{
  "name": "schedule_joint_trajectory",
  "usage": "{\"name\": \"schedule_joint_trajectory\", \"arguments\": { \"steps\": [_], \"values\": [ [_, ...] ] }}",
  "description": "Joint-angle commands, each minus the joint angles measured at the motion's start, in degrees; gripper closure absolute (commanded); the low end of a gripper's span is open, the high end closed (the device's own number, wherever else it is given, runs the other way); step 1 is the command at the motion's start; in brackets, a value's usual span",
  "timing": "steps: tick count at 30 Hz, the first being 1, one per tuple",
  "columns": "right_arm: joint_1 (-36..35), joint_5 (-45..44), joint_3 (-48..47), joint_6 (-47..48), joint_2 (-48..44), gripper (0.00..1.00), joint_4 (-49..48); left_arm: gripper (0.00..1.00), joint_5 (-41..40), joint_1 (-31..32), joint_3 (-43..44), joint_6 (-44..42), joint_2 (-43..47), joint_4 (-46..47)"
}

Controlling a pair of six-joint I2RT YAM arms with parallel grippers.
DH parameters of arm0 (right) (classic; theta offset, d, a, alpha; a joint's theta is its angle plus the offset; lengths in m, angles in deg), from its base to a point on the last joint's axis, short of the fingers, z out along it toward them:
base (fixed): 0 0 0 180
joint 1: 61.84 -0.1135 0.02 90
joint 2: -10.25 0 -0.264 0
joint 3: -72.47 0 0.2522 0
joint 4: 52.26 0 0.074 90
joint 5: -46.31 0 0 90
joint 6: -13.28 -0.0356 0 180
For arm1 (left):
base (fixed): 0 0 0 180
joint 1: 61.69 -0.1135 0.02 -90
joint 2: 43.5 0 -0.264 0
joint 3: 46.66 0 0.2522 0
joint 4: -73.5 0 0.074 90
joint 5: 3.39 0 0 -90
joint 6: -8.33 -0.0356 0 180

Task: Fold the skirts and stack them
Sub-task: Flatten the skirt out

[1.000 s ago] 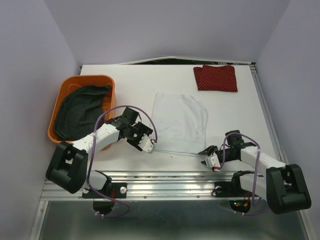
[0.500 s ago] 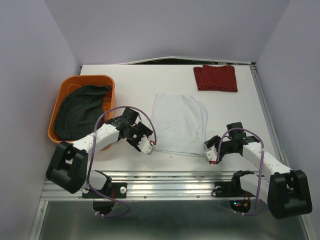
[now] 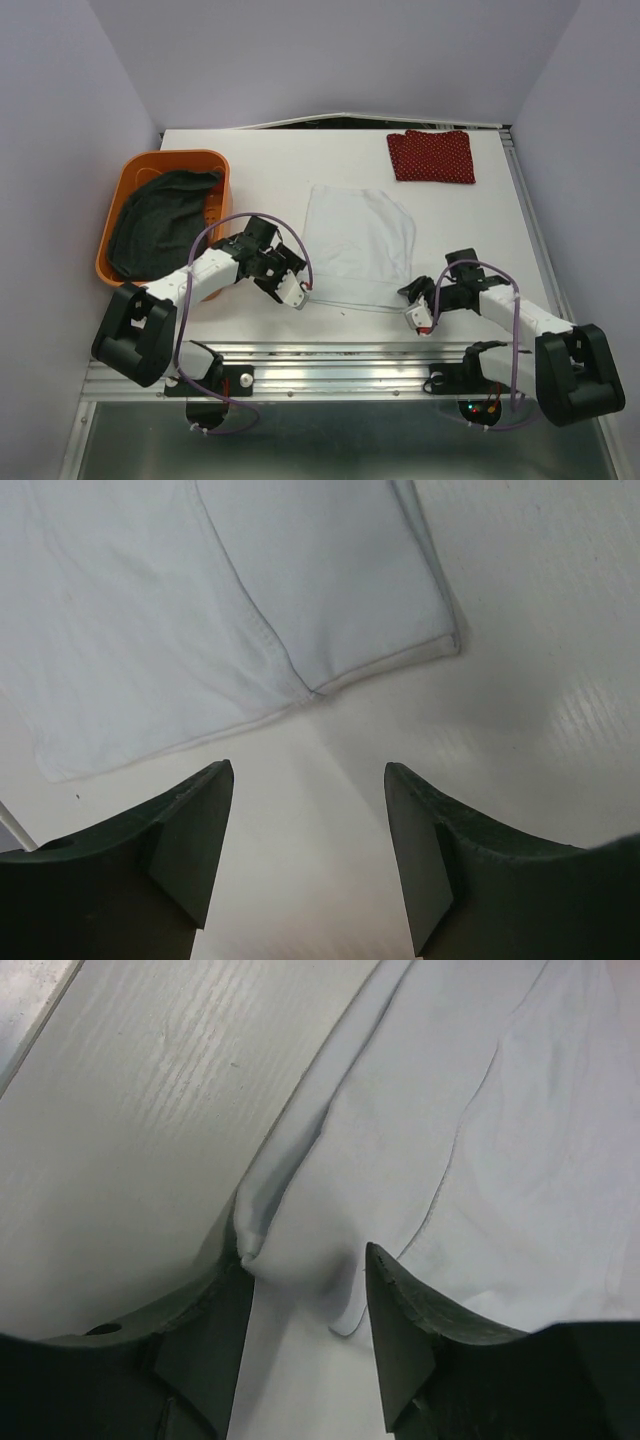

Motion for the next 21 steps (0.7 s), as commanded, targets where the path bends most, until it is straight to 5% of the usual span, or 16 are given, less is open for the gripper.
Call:
{"name": "schedule_joint_trajectory", "arguments": {
  "steps": [1,5,8,9,16,21],
  "values": [
    [-0.49,-2.13,1.28,33.51,3.33,0.49,-3.92,0.27,2.70,0.32,-1.11,-1.08,1.64,-0.03],
    [-0.49,-2.66,0.23,33.51,5.71,0.59,-4.55,0.27,3.23,0.67,-1.28,-3.54,1.56,-0.74],
    [-0.49,-1.87,0.23,33.60,4.40,0.81,-3.32,0.27,2.88,1.19,-2.85,-8.36,1.82,-1.27],
    [-0.49,-1.35,0.23,33.60,4.04,0.99,-2.53,0.27,2.18,1.37,-3.82,-11.94,2.17,-1.00],
    [-0.49,-0.64,-0.47,33.42,2.98,0.99,-0.42,0.27,4.72,1.55,-10.59,-24.80,8.23,2.94],
    [-0.49,-0.02,-0.92,33.16,3.33,0.99,-0.42,0.28,5.52,5.14,-12.45,-25.87,8.68,6.56]
  ]
}}
